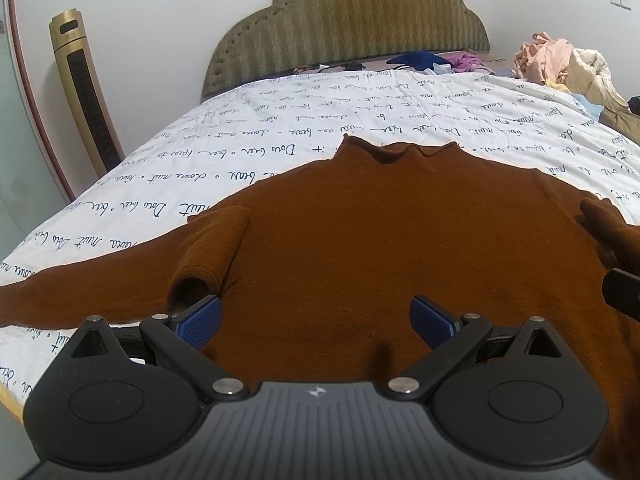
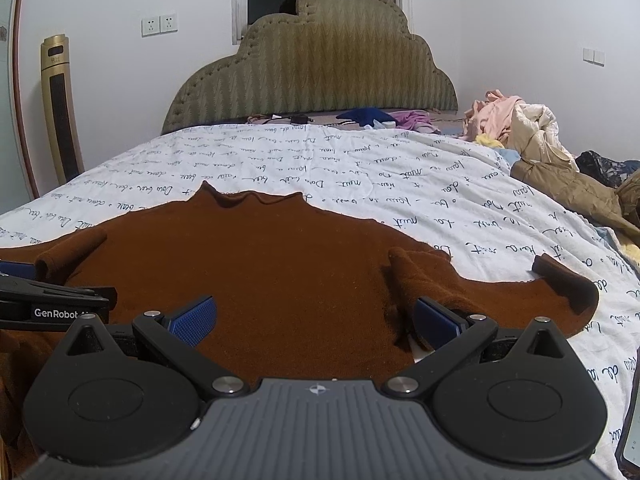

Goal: Fold small clothes

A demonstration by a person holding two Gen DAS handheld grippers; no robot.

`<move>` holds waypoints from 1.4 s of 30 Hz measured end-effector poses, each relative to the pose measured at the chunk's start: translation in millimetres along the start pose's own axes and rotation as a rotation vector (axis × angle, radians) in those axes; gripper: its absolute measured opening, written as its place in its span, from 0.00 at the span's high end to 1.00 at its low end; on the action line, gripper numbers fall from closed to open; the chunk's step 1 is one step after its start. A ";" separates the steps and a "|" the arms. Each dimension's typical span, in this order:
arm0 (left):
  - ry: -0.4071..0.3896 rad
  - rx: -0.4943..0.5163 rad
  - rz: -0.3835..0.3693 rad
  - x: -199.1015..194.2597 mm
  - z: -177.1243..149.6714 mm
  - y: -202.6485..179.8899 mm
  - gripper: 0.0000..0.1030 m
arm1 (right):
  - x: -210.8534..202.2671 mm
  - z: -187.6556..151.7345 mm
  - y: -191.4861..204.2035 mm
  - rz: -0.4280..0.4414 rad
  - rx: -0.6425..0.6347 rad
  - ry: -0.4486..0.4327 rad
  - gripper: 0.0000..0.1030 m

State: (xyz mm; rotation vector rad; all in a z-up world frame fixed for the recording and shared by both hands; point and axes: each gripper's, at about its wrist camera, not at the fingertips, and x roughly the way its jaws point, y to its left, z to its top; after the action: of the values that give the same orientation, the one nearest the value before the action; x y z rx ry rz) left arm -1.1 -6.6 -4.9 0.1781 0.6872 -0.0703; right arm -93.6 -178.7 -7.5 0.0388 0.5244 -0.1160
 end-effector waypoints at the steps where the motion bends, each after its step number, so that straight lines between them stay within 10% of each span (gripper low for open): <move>1: 0.000 0.001 -0.001 -0.1 -0.1 0.1 0.02 | 0.2 -0.1 -0.1 0.002 0.000 0.001 0.00; 29: 0.006 0.014 -0.013 0.8 -2.3 -5.5 0.02 | -1.9 3.7 -28.1 -0.037 -0.008 -0.014 0.00; 42: -0.006 0.058 -0.026 -4.9 -0.2 -17.2 0.02 | 45.4 16.8 -132.6 -0.450 -0.114 0.055 0.14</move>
State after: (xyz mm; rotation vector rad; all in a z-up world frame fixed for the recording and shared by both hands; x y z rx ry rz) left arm -7.1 -23.4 -4.4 0.2244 0.6819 -0.1157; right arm -62.2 -316.0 -16.7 -0.1888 0.5871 -0.5252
